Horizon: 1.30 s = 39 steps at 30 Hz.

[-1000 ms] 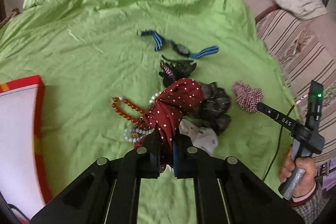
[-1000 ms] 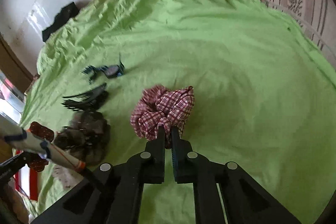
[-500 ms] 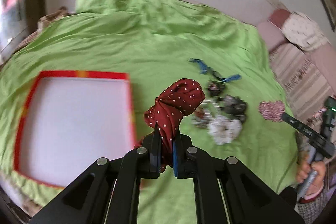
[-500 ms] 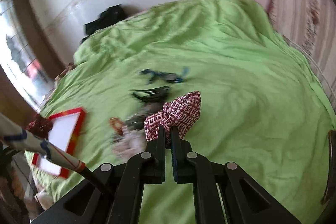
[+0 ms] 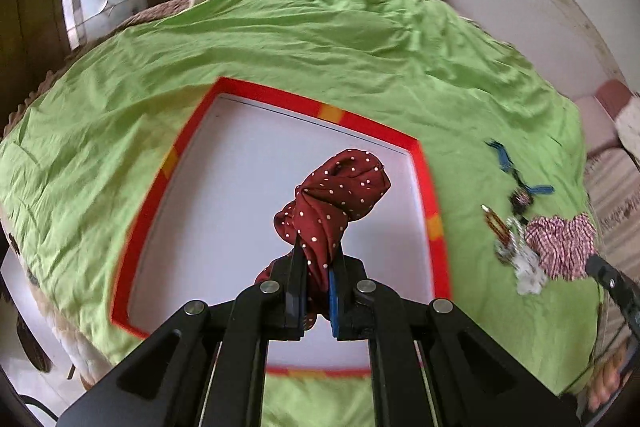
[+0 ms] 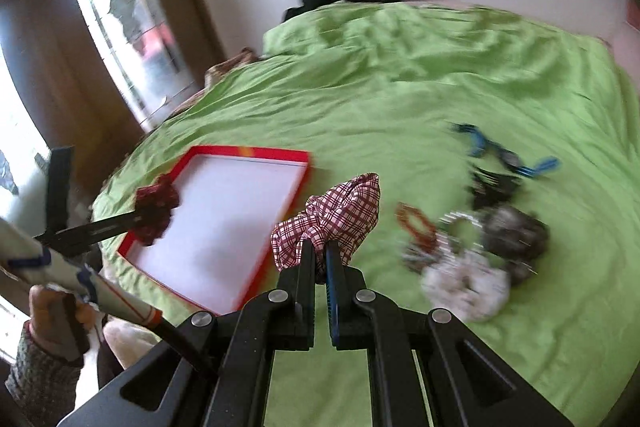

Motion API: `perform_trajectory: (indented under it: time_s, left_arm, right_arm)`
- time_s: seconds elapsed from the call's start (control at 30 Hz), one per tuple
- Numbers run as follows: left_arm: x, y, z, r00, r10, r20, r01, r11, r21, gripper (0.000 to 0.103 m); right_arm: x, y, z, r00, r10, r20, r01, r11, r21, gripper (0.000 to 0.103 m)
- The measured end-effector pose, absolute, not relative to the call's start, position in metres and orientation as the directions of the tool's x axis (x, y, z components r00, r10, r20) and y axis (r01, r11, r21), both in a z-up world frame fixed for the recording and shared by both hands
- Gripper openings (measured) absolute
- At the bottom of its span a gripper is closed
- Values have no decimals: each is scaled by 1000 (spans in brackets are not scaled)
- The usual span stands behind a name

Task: Organize jewelry
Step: 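Carry both scrunchies to the red-rimmed tray and release them inside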

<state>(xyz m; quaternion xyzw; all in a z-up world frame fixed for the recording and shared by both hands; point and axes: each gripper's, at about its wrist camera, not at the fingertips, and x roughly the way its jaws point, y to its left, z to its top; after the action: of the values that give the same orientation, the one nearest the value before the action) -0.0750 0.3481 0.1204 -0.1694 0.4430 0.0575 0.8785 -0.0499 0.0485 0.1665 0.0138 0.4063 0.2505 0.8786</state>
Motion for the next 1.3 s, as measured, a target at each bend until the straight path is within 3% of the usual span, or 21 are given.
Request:
perform_trajectory:
  time_s: [0.27,0.5,0.83,0.97,1.03,1.1,1.17,1.3]
  left_arm:
    - [-79,370,95,576,109,-810,-378,914,-145,8]
    - [-93,387,79,555,196,-808,-437,895,-84,9]
    - [-97,405,70,585,208,-784,-470,875,-119,12]
    - [-94,401,67,592,203,-780,-462,879,-122,30]
    - [-93,400,67,602,197,-774,-458,879,-133,40]
    - [-95,401,68,624,184,-760,-452,878,-159,54]
    - [-97,401,72,654,162,-739,-438,878,-195,62]
    - [-102,395,79,689,178,-703,-425,885,-193,72]
  right_arm:
    - [-10,140,148,481,467,-742,-502,841,204,6]
    - [51,189,110,464,413,-783,-458,869,187,6]
    - [102,218,67,421,339,-841,-383,907,174,6]
    - [108,215,63,415,329,-848,-346,919,188,9]
    - [108,211,66,407,342,-847,-336,918,210,18]
    - [102,205,74,421,354,-835,-335,916,220,36]
    - [96,201,83,436,362,-824,-341,914,221,44]
    - [76,183,101,454,373,-809,-358,908,217,47]
